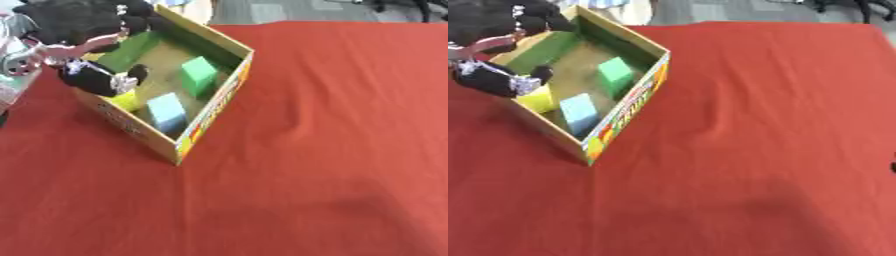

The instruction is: Pick up objects on the table and place them in the box.

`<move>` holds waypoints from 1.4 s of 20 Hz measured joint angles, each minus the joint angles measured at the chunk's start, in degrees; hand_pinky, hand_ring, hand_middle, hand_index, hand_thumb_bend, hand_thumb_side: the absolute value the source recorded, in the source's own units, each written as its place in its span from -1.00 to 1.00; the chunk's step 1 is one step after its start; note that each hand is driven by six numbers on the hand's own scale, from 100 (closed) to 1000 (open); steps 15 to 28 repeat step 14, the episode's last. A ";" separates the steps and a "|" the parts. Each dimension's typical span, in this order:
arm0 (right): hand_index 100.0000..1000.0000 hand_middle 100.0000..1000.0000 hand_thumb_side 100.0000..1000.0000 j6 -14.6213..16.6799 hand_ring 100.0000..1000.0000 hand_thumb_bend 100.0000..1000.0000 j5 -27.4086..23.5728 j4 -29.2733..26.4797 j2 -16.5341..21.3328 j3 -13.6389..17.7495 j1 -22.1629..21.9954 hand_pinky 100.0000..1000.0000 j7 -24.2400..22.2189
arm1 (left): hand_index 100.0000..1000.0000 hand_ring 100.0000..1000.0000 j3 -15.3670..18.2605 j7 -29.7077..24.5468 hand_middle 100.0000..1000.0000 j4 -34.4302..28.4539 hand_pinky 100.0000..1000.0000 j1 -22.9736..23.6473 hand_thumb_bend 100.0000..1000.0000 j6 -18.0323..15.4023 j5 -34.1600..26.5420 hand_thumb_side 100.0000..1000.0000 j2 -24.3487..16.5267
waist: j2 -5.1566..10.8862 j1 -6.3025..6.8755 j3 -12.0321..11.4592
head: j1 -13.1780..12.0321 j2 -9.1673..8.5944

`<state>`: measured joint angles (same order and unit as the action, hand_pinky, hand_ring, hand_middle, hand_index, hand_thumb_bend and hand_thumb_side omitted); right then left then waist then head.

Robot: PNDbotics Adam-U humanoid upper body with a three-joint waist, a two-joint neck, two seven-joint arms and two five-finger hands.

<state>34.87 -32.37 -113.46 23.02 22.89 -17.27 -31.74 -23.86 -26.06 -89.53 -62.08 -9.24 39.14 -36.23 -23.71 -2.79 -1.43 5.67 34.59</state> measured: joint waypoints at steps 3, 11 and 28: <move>0.46 -0.03 -0.18 0.10 1.00 -1.00 -0.02 0.00 -0.01 0.03 -0.44 1.00 0.10 | 0.87 0.88 2.70 2.35 0.66 -7.18 0.80 1.35 -1.00 4.18 -8.22 -0.22 -1.43 | 0.01 0.00 -0.59 | 0.46 0.31; 0.47 -0.01 -0.18 0.59 1.00 -1.00 -1.45 0.00 -0.02 0.56 0.03 1.00 0.59 | 0.66 0.62 11.93 17.03 0.45 -23.62 0.57 13.06 -1.00 8.29 -32.62 0.27 -7.92 | 1.54 -0.03 -3.35 | 3.38 1.12; 0.47 0.00 -0.18 0.69 1.00 -1.00 -3.21 0.00 0.26 0.57 1.86 1.00 0.69 | 0.66 0.61 14.28 25.31 0.44 -24.04 0.57 18.56 -1.00 4.20 -40.06 0.24 -8.09 | 1.99 -0.23 -4.14 | 4.64 1.14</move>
